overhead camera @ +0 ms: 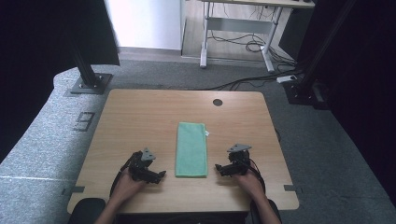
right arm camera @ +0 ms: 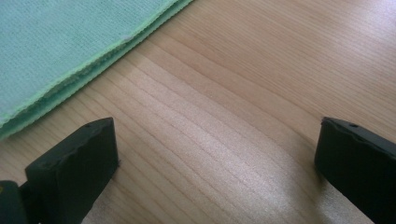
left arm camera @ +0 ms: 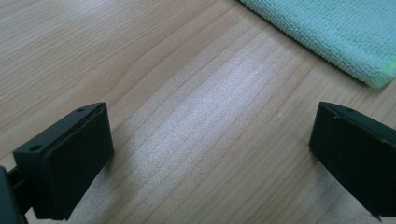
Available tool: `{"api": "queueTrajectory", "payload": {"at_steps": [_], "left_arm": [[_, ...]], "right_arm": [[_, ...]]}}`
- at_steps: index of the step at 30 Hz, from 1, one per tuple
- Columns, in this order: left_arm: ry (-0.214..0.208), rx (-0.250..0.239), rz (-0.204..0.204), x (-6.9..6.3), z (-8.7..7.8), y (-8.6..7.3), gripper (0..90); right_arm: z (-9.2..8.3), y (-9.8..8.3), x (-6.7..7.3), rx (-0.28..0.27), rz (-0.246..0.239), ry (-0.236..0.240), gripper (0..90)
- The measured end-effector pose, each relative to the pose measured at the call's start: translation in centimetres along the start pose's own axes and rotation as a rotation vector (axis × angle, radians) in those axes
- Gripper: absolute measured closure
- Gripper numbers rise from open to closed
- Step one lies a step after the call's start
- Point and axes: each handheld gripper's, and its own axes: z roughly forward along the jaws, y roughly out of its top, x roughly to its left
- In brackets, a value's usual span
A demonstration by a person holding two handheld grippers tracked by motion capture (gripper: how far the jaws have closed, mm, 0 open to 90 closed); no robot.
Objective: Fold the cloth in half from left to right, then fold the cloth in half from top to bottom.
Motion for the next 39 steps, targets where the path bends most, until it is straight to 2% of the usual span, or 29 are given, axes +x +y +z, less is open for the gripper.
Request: {"api": "queueTrajectory", "payload": {"at_steps": [25, 28, 31, 33, 36, 37, 39], "left_arm": [[0.006, 0.009, -0.013, 0.0, 0.1, 0.2, 0.0], [0.012, 0.011, -0.021, 0.0, 0.4, 0.9, 0.0], [0.016, -0.020, -0.019, -0.1, 0.4, 2.1, 0.0], [0.007, -0.042, -0.021, -0.3, 0.4, 3.0, 0.0], [-0.023, -0.065, -0.027, -0.6, 1.0, 4.4, 0.0], [-0.023, -0.065, -0.027, -0.6, 1.0, 4.4, 0.0], [-0.022, -0.059, 0.000, -1.2, 2.2, 5.7, 0.0]], "right_arm": [[0.0, -0.2, 0.0, -0.009, -0.003, 0.002, 0.0], [-0.1, -0.1, 0.0, 0.004, 0.000, 0.003, 0.0], [-0.1, 0.2, 0.0, 0.009, 0.012, 0.012, 0.1], [0.0, 0.7, 0.3, 0.003, 0.015, 0.033, 0.4], [0.1, 1.7, 0.7, -0.005, -0.008, 0.033, 0.4], [0.2, 2.1, 0.8, -0.013, -0.008, 0.038, 0.4], [0.4, 3.0, 1.1, -0.029, -0.003, 0.054, 0.4]]}}
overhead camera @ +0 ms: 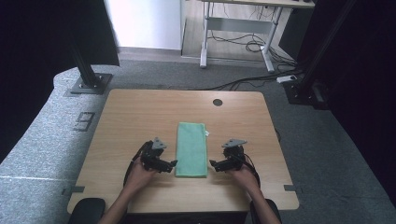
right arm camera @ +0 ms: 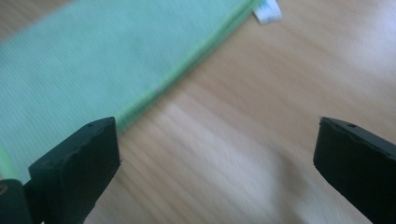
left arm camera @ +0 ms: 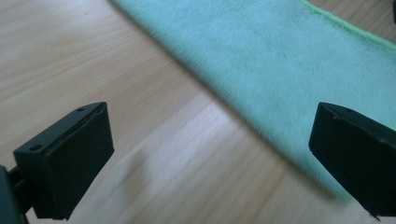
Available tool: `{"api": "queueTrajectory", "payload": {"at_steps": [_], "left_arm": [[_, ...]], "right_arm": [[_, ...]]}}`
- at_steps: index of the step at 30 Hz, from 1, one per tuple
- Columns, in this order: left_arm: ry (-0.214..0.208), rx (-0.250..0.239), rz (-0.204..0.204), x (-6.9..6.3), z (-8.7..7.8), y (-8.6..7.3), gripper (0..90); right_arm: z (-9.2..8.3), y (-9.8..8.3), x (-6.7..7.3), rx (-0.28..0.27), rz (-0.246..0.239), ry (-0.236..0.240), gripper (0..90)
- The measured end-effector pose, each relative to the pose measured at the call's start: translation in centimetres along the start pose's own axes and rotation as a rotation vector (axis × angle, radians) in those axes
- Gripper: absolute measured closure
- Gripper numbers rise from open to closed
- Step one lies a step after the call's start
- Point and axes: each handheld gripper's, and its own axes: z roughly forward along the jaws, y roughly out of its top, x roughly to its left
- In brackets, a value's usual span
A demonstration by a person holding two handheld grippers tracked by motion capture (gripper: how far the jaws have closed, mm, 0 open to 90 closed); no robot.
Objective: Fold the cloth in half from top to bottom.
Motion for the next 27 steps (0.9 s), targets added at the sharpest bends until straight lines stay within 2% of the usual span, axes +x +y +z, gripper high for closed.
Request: {"api": "queueTrajectory", "payload": {"at_steps": [2, 5, 7, 8, 11, 12, 19, 23, 24, 25, 27], "left_arm": [[0.005, -0.011, -0.008, -0.2, 0.8, 0.6, 0.0], [0.017, 0.000, -0.026, -0.3, 1.9, 1.2, 0.0], [0.020, 0.011, -0.019, -0.3, 2.2, 1.3, 0.0], [0.049, 0.046, 0.007, -0.3, 2.9, 1.2, 0.0], [0.064, 0.071, 0.019, -0.3, 3.3, 1.0, 0.0], [0.055, 0.068, -0.008, -0.1, 3.3, 0.7, 0.0], [0.052, 0.087, 0.016, -0.7, 2.2, -0.1, 0.0], [0.025, 0.095, -0.002, -1.1, 1.4, -1.0, 0.8], [0.005, 0.103, -0.003, -1.4, 1.0, -1.4, 0.8], [-0.010, 0.107, 0.000, -1.5, 0.8, -1.5, 0.8], [-0.013, 0.108, 0.016, -1.5, 0.3, -1.5, 0.0]], "right_arm": [[0.4, 0.8, 0.2, -0.007, -0.007, 0.004, 0.4], [1.5, 1.8, 0.6, -0.006, -0.001, 0.012, 0.4], [1.9, 2.1, 0.7, -0.005, -0.002, 0.015, 0.4], [2.9, 2.5, 1.1, 0.013, -0.012, 0.011, 0.4], [3.7, 2.7, 1.3, 0.030, -0.026, 0.007, 0.6], [4.3, 2.7, 1.5, 0.054, -0.048, -0.012, 0.9], [4.1, 1.9, 2.5, 0.071, -0.043, 0.011, 1.5], [3.4, 1.3, 3.8, 0.080, -0.083, 0.025, 1.5], [3.2, 1.1, 4.2, 0.084, -0.094, 0.033, 1.5], [3.2, 1.1, 4.2, 0.084, -0.094, 0.033, 1.5], [2.8, 0.8, 4.6, 0.083, -0.109, 0.034, 1.6]]}}
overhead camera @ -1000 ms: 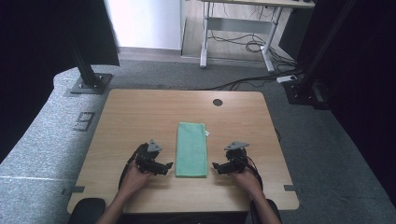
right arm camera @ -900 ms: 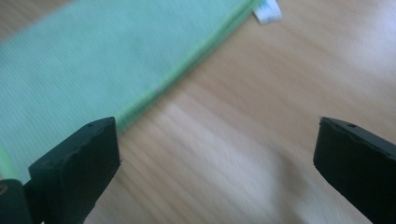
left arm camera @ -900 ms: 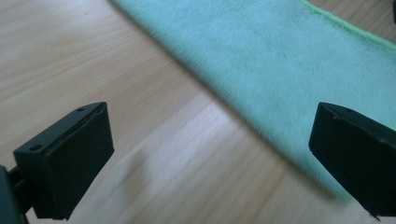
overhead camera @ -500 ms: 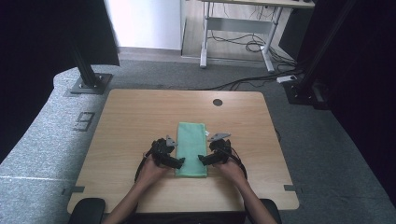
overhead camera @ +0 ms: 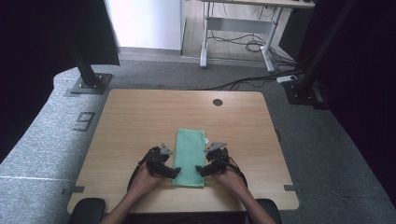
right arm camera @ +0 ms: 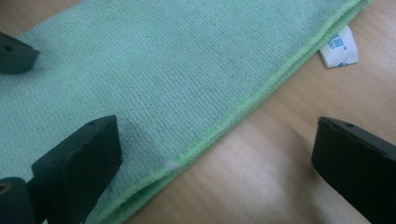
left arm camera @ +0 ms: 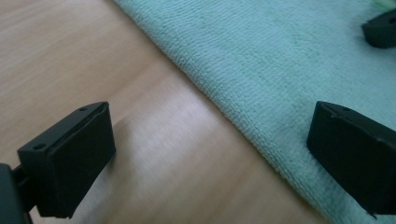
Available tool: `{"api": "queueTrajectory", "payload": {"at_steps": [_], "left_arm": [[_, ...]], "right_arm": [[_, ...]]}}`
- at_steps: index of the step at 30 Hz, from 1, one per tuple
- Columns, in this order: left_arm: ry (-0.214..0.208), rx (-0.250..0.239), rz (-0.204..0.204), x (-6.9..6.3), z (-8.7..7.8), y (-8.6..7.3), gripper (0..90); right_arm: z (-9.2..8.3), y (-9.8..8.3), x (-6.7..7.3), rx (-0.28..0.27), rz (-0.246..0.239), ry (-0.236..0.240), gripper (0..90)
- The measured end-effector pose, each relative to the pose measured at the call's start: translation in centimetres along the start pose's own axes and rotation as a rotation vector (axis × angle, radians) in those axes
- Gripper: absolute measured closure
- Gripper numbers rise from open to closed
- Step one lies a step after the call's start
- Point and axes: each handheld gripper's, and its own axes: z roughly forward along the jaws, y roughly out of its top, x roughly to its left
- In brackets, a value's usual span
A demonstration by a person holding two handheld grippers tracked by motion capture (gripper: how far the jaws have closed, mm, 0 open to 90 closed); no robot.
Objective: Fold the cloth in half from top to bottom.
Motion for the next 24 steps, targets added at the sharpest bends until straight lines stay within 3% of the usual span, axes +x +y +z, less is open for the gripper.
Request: {"api": "queueTrajectory", "payload": {"at_steps": [1, 5, 7, 11, 13, 17, 24], "left_arm": [[0.025, -0.027, -0.016, 0.6, -0.4, 0.5, 0.0], [0.037, -0.065, -0.051, 1.8, -0.3, 1.4, 0.8], [0.061, -0.060, -0.052, 2.4, 0.6, 2.0, 0.7], [0.066, -0.050, -0.053, 2.6, 1.4, 2.1, 0.5], [0.088, -0.035, -0.033, 2.5, 2.0, 1.9, 0.4], [0.061, -0.051, -0.055, 2.7, 2.1, 1.5, 1.0], [0.062, -0.063, -0.068, 2.6, 2.0, 1.2, 2.5]], "right_arm": [[-0.2, -0.2, 0.2, -0.005, -0.005, -0.003, 1.8], [-0.3, -0.5, 0.1, -0.002, 0.009, 0.010, 2.0], [-0.3, -0.5, 0.1, -0.004, 0.017, 0.016, 1.8], [-0.2, -0.5, 0.0, -0.004, 0.010, 0.020, 1.6], [-0.2, -0.5, 0.0, -0.007, 0.010, 0.020, 1.5], [-0.2, -0.4, -0.1, -0.004, 0.007, 0.023, 1.3], [-0.3, -0.2, -0.3, 0.005, 0.015, 0.040, 3.2]]}}
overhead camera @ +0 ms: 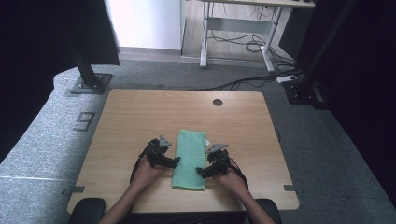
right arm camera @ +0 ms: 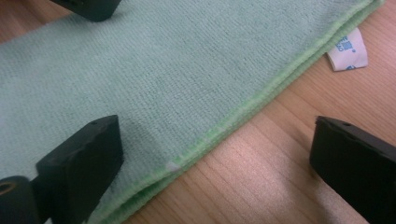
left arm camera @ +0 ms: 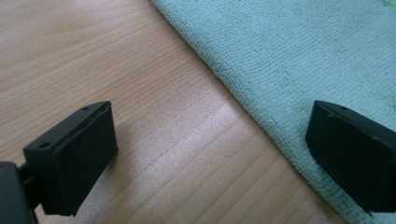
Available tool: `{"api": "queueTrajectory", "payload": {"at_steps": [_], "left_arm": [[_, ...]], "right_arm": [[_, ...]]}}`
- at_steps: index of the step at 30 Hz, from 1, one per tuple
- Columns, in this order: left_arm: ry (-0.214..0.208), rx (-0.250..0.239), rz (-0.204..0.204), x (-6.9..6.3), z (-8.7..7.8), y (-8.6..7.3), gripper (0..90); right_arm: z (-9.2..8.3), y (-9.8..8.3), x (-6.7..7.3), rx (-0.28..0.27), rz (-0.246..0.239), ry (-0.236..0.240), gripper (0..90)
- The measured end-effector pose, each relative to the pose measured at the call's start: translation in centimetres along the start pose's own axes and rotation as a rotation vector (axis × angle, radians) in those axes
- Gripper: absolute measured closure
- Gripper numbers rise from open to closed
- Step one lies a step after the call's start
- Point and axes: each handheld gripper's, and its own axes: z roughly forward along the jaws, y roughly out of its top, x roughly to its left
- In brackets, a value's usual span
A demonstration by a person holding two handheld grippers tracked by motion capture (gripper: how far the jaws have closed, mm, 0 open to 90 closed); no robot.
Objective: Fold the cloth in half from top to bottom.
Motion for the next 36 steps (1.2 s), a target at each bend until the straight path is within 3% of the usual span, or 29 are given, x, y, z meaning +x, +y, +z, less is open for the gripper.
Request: {"api": "queueTrajectory", "payload": {"at_steps": [6, 9, 14, 16, 29, 36], "left_arm": [[0.001, -0.001, 0.000, 0.0, 0.0, 0.0, 2.7], [0.002, 0.002, 0.000, 0.0, 0.0, 0.0, 2.7], [0.002, 0.000, -0.005, -0.1, 0.0, 0.0, 2.6], [0.003, -0.001, -0.005, -0.1, 0.0, 0.0, 2.6], [0.002, 0.000, -0.007, 0.0, 0.0, 0.0, 2.5], [0.000, 0.002, -0.007, 0.0, 0.0, 0.0, 2.5]], "right_arm": [[-0.3, 1.2, -1.6, -0.025, 0.037, -0.023, 5.8], [-0.3, 2.4, -3.2, -0.041, 0.066, -0.064, 13.8], [0.2, 3.6, -4.8, -0.053, 0.100, -0.078, 20.4], [0.5, 4.4, -5.6, -0.065, 0.111, -0.076, 28.9], [2.8, 7.7, -7.9, -0.030, 0.100, -0.106, 51.9], [4.6, 7.4, -8.3, 0.025, 0.077, -0.114, 44.5]]}}
